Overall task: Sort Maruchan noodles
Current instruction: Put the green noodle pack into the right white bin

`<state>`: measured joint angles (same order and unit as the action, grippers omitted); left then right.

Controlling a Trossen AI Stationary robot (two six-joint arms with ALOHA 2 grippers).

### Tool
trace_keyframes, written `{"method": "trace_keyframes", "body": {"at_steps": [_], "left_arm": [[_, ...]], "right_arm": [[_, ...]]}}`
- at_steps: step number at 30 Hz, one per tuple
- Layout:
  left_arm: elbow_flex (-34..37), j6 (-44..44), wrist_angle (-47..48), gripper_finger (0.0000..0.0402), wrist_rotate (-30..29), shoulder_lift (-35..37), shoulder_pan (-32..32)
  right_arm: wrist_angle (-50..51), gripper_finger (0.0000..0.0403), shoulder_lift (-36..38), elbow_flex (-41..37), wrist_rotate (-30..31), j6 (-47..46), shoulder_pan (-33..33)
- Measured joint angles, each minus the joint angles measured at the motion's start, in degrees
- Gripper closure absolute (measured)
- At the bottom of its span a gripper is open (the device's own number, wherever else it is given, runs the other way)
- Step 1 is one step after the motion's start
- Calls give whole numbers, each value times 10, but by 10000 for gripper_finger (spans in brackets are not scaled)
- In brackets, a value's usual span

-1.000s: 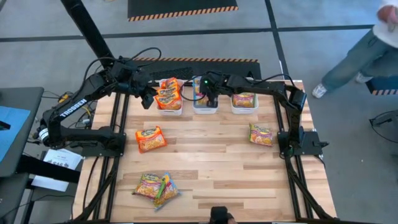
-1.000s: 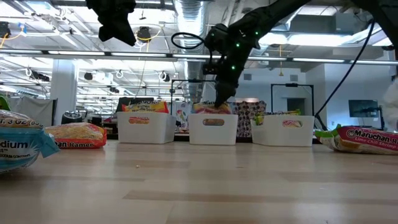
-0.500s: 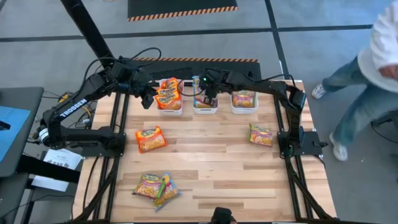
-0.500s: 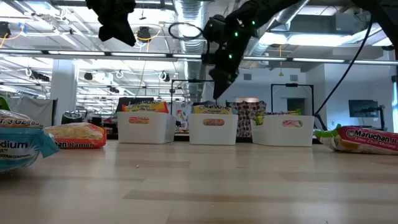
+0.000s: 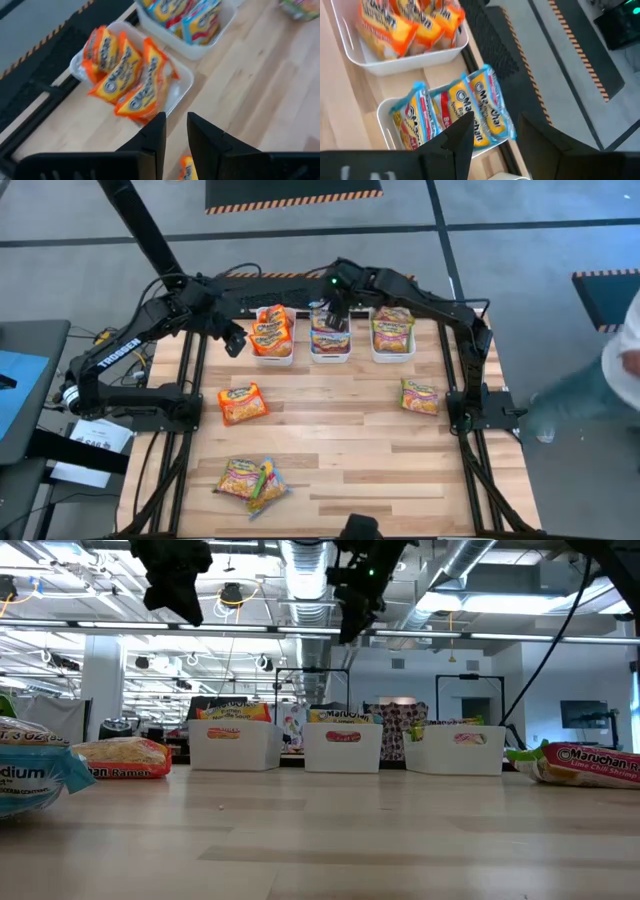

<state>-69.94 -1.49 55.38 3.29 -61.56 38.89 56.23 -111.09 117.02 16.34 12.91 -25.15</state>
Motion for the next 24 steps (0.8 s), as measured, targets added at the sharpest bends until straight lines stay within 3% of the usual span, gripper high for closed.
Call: {"method": "trace_keyframes", "body": {"at_steps": [5,12,19,24], "left_arm": [[0,1,41,323,-22,-9,2],[0,-28,106,270,-47,-39,8],[1,-53,161,263,59,-45,3],[32,-78,159,262,84,-34,-10]], "right_arm": [[39,223,0,42,0,0,0],[94,223,0,57,0,5,1],[150,223,3,72,0,6,0],[164,223,18,72,-1,6,-1]]}}
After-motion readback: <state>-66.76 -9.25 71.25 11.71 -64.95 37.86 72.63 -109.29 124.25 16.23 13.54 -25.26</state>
